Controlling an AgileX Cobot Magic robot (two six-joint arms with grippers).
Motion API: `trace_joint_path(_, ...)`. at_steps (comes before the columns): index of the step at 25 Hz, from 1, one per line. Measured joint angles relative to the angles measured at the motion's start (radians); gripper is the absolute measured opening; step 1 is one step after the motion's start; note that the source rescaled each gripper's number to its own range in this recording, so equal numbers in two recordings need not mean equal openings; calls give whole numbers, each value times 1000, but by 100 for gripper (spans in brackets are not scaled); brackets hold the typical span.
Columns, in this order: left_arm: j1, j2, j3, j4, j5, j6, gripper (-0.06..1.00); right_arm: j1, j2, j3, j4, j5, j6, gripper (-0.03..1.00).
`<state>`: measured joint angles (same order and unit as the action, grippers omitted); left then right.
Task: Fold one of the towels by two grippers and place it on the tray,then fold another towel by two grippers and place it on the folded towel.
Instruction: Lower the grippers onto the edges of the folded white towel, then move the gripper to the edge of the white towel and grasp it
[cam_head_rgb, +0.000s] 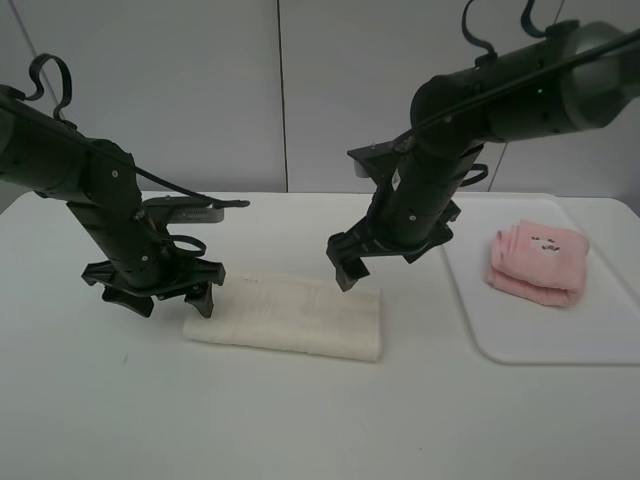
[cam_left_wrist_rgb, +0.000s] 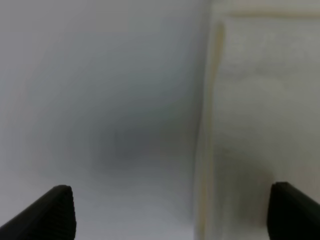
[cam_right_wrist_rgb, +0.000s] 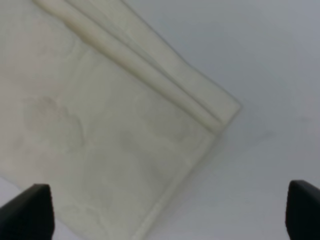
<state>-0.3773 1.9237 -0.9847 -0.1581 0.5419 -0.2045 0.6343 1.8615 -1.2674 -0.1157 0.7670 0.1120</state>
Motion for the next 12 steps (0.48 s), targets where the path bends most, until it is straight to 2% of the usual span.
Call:
trace_joint_path(9,0,26,0,8,-15,3,94,0,0,0,12,3,4,99)
trace_joint_path(12,0,43,0,13,-17,3,94,0,0,0,12,3,39,99)
